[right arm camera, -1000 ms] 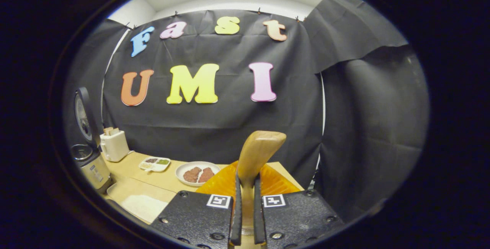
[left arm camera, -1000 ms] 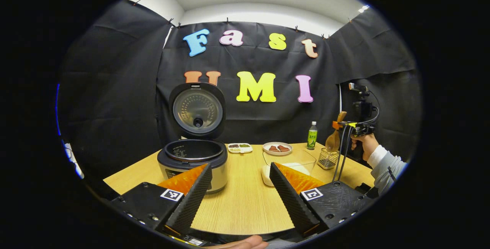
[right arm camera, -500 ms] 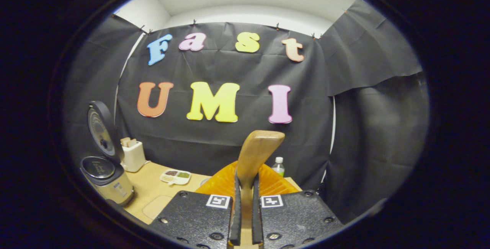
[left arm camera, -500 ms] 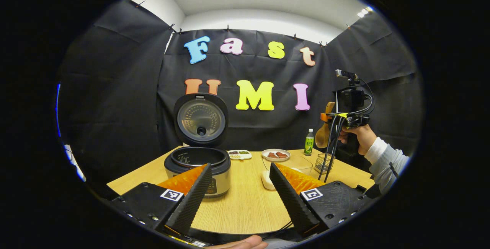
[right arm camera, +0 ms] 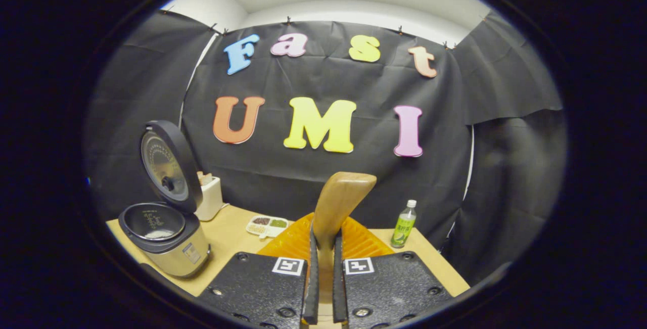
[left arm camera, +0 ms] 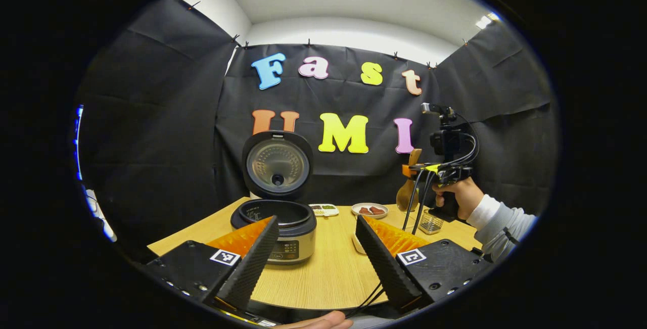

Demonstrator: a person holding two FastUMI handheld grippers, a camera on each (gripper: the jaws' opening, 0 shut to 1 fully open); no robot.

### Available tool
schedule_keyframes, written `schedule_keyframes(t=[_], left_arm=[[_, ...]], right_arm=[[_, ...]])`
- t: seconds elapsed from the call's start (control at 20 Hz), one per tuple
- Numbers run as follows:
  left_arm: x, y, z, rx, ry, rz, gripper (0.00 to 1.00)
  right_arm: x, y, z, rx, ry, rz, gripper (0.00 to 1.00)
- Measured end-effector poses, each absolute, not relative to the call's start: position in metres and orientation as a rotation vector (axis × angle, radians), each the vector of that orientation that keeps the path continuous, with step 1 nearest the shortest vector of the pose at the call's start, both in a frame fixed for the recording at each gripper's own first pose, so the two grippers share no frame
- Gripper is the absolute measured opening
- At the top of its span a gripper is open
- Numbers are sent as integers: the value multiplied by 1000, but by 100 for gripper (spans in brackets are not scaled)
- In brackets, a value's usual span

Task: Close the left gripper, press the button to open the rice cooker; take a wooden spoon from the chopstick holder with the right hand, scoop a spoonful of rice and pour it into the rice cooker, then put the wooden spoon back into the chopstick holder.

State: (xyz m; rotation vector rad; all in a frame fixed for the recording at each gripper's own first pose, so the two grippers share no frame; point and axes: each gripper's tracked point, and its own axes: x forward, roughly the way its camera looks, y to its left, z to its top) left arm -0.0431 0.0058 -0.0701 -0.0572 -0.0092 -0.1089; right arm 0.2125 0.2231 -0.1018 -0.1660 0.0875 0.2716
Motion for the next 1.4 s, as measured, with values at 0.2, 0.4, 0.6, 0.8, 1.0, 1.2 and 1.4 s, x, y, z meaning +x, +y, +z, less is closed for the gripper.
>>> schedule_keyframes(t=[0.2, 0.4, 0.6, 0.8, 1.0, 1.2, 1.4], left_arm=[[-44, 15, -70, -63, -5, -108, 97], [-48, 12, -68, -98, -5, -139, 95], [-51, 11, -68, -93, -7, -144, 94], [-44, 3, -78, -58, 21, -147, 94], [-39, -5, -76, -74, 21, -144, 95], [-41, -11, -76, -99, 15, -178, 94], [-38, -5, -76, -117, 11, -166, 95]], right_arm=[[222, 237, -152, -213, 147, 268, 16], [241, 234, -203, -260, 221, 240, 16], [252, 223, -214, -277, 233, 210, 16], [261, 220, -221, -346, 212, 209, 16], [247, 244, -240, -331, 237, 300, 16], [240, 255, -245, -133, 273, 305, 16], [237, 263, -245, 54, 312, 287, 15]])
